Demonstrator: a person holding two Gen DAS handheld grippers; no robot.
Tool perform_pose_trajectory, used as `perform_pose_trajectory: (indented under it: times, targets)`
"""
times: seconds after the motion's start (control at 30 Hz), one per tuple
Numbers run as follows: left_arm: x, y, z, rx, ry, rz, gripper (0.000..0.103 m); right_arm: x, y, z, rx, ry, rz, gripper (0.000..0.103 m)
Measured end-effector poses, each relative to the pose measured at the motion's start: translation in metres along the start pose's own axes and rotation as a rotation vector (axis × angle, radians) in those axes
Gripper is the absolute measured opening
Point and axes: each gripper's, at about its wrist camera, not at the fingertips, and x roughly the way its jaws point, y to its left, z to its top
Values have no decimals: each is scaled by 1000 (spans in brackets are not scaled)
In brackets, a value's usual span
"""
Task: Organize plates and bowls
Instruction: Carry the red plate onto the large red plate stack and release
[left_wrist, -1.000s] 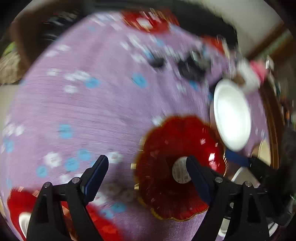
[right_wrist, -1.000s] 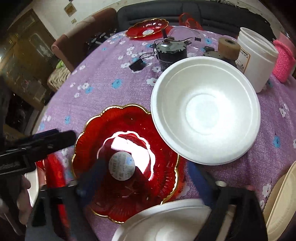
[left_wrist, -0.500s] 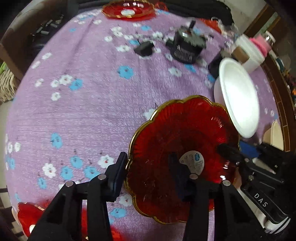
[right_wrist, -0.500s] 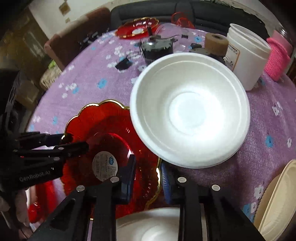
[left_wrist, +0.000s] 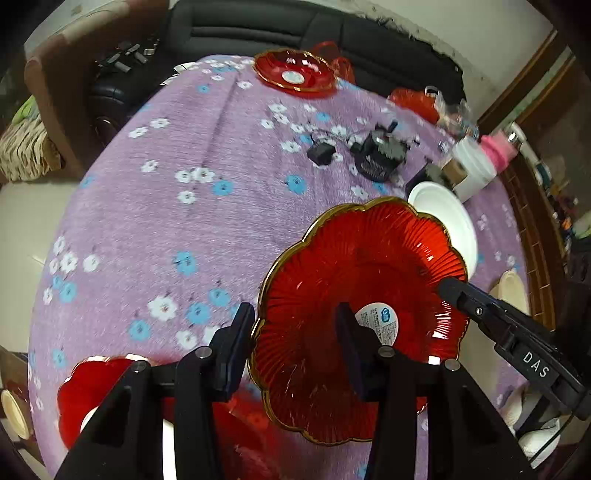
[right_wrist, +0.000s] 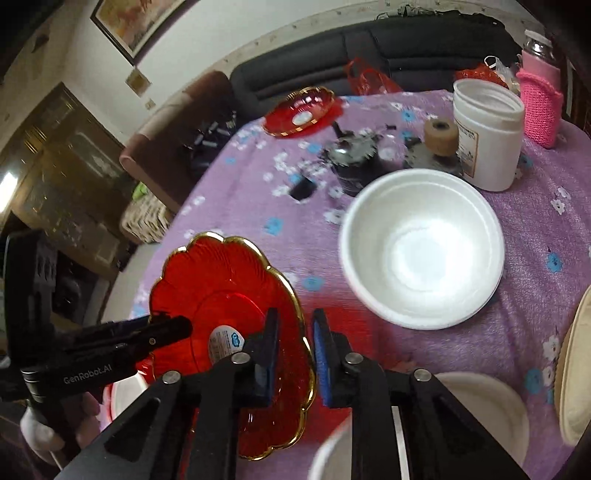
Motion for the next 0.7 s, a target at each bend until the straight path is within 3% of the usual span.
perform_pose_trajectory:
  times: [0.37,0.53,0.7]
  targets:
    - [-68,63,-51,-94,-98,10,44,-17,81,-31,-30,-6,115,19]
    - [-85,103,-85,-155,-111,60,44,-2,119,-52,-61,30,139,19]
    - [-91,142,-114,-211,-98,64,45,23,150,-78,-94,82,141,19]
